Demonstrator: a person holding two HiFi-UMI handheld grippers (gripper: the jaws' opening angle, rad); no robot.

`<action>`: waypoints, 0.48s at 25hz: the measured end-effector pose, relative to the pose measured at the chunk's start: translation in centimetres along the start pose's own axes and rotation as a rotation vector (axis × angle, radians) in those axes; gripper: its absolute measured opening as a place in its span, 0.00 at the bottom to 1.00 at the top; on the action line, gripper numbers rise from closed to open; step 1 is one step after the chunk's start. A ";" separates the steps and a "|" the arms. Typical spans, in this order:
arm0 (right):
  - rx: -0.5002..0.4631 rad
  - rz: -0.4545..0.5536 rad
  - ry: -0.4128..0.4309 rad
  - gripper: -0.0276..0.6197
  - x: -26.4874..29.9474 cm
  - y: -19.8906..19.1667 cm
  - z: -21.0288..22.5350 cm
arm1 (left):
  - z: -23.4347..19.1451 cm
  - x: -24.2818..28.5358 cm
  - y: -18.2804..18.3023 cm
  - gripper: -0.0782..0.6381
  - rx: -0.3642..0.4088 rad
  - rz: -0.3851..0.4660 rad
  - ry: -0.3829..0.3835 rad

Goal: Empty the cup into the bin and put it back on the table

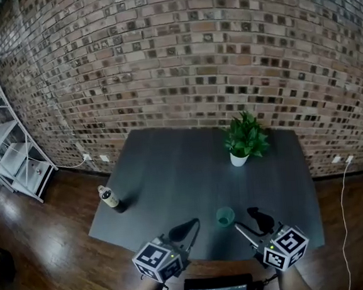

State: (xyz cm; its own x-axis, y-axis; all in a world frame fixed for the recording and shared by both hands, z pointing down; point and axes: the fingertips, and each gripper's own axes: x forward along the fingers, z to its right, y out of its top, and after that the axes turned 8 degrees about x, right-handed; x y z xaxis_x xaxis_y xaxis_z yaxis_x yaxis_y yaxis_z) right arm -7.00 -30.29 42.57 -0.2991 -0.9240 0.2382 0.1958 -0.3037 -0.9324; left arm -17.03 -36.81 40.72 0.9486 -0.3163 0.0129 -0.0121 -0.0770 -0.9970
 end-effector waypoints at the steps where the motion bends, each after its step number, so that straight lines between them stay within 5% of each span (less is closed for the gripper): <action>1: 0.005 -0.010 0.001 0.41 0.5 -0.3 0.5 | -0.4 0.3 -0.4 0.11 -0.005 -0.012 0.013; 5: 0.038 -0.068 0.017 0.51 1.9 -2.9 2.3 | -1.7 1.1 -3.4 0.28 -0.031 -0.085 0.076; 12: 0.062 -0.154 0.021 0.55 4.7 -6.8 5.4 | -4.4 2.5 -8.5 0.28 -0.118 -0.175 0.150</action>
State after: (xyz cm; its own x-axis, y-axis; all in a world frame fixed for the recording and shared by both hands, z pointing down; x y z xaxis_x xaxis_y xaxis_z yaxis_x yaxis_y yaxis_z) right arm -4.69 -33.80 51.49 -0.3496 -0.8605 0.3705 0.2035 -0.4558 -0.8665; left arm -15.99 -41.15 49.55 0.8820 -0.4245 0.2045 0.1030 -0.2498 -0.9628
